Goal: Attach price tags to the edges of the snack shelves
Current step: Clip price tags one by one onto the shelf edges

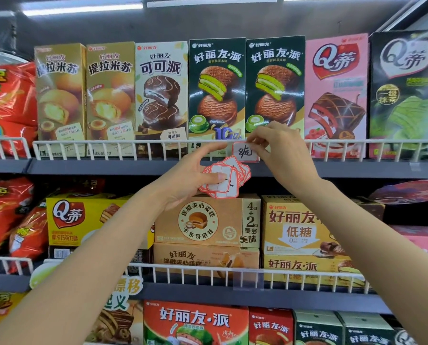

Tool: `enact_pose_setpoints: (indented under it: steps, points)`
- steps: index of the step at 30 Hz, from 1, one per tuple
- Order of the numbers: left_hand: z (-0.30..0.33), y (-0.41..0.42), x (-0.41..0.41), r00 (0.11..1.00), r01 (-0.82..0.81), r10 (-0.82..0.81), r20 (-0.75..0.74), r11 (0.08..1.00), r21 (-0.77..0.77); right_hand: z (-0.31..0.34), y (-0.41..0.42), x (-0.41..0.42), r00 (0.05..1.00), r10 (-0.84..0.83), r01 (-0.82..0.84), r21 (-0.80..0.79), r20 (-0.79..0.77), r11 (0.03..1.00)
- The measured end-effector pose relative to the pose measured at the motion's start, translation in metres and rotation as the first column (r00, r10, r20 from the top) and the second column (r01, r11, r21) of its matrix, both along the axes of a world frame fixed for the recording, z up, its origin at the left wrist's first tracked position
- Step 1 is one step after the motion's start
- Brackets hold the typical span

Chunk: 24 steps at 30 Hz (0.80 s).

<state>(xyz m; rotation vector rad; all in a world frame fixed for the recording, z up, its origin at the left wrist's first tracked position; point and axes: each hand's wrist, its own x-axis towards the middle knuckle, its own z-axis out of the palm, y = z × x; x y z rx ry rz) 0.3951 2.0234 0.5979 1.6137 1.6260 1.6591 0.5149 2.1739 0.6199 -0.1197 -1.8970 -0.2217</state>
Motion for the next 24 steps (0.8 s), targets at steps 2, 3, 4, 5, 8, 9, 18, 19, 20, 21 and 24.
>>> enact_pose_setpoints:
  steps: [2,3,4,5,8,9,18,19,20,21,24]
  points:
    - [0.000,-0.001,0.000,1.000,-0.004,0.004,-0.005,1.000,-0.005,0.000,-0.001,0.000,1.000,-0.012,0.012,0.004,0.004,1.000]
    - [0.001,-0.001,0.000,1.000,-0.005,0.005,-0.006,1.000,-0.008,0.000,-0.002,-0.001,1.000,-0.012,0.012,-0.003,0.006,1.000]
    - [0.000,0.000,0.000,1.000,-0.006,0.006,-0.007,1.000,-0.009,0.000,-0.002,-0.001,1.000,-0.010,0.010,-0.014,0.007,1.000]
    - [0.000,0.000,0.000,1.000,-0.008,0.008,-0.011,1.000,-0.009,0.001,-0.002,-0.001,1.000,-0.006,0.006,-0.024,0.007,1.000]
    - [0.000,0.000,0.000,1.000,-0.010,0.010,-0.023,1.000,-0.008,0.000,-0.003,-0.001,1.000,-0.004,0.004,-0.035,0.000,0.999]
    - [0.000,-0.001,0.000,1.000,-0.011,0.011,-0.022,1.000,-0.008,0.000,-0.003,-0.002,1.000,-0.009,0.009,-0.034,-0.002,0.999]
    - [0.000,-0.001,0.008,0.996,-0.079,0.080,-0.030,0.996,0.033,-0.006,-0.004,-0.008,0.995,-0.028,0.035,0.071,-0.095,0.997]
    - [0.000,-0.001,0.009,0.996,-0.086,0.087,-0.026,0.996,0.036,-0.008,-0.004,-0.008,0.995,-0.032,0.040,0.089,-0.096,0.995]
    - [0.000,-0.001,0.011,0.995,-0.092,0.093,-0.021,0.995,0.038,-0.009,-0.004,-0.008,0.994,-0.039,0.049,0.100,-0.099,0.994]
    - [0.000,-0.001,0.012,0.995,-0.098,0.098,-0.017,0.995,0.037,-0.010,-0.003,-0.007,0.994,-0.051,0.060,0.099,-0.097,0.993]
    - [0.000,-0.001,0.018,0.992,-0.126,0.126,-0.004,0.990,0.059,-0.010,-0.004,-0.004,0.994,-0.085,0.090,0.063,-0.069,0.994]
